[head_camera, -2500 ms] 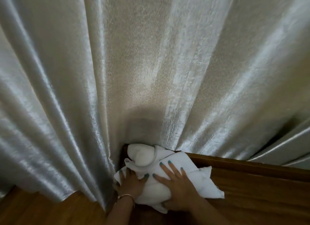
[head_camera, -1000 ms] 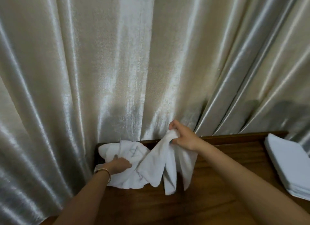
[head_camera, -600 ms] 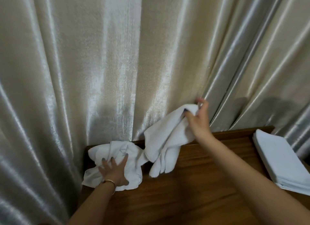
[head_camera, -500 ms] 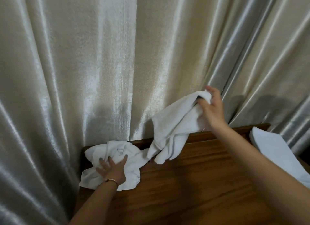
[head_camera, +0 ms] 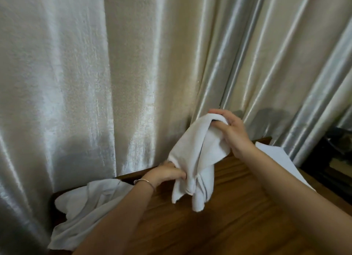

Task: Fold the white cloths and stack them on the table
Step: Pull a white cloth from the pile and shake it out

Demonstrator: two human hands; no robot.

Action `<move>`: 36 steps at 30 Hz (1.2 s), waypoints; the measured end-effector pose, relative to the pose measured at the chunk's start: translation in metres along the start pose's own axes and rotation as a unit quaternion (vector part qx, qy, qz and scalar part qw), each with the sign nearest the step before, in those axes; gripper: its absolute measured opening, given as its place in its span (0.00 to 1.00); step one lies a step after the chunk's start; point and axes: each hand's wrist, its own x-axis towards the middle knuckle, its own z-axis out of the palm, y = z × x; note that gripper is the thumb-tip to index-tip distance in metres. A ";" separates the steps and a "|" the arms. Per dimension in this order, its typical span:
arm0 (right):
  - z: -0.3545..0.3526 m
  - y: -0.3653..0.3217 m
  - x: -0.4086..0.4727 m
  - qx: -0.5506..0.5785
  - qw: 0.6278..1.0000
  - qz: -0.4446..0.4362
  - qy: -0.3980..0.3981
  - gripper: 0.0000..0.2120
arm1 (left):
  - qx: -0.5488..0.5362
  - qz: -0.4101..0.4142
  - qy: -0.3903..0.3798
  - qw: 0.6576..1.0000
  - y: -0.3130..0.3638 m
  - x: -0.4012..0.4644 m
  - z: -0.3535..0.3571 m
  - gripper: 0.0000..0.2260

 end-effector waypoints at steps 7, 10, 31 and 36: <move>-0.062 0.032 0.018 0.101 0.985 0.125 0.061 0.11 | -0.317 0.124 0.100 0.935 0.040 0.003 0.016 0.11; -0.074 0.065 0.025 0.052 0.979 0.186 0.060 0.10 | -0.257 0.168 0.273 0.912 0.067 -0.002 0.025 0.04; -0.098 0.053 -0.054 -0.099 0.978 -0.115 -0.144 0.18 | -0.539 0.122 0.305 0.776 0.160 -0.062 0.113 0.09; -0.099 0.042 -0.057 -0.070 0.978 -0.095 -0.175 0.11 | -0.520 0.129 0.300 0.789 0.160 -0.085 0.114 0.10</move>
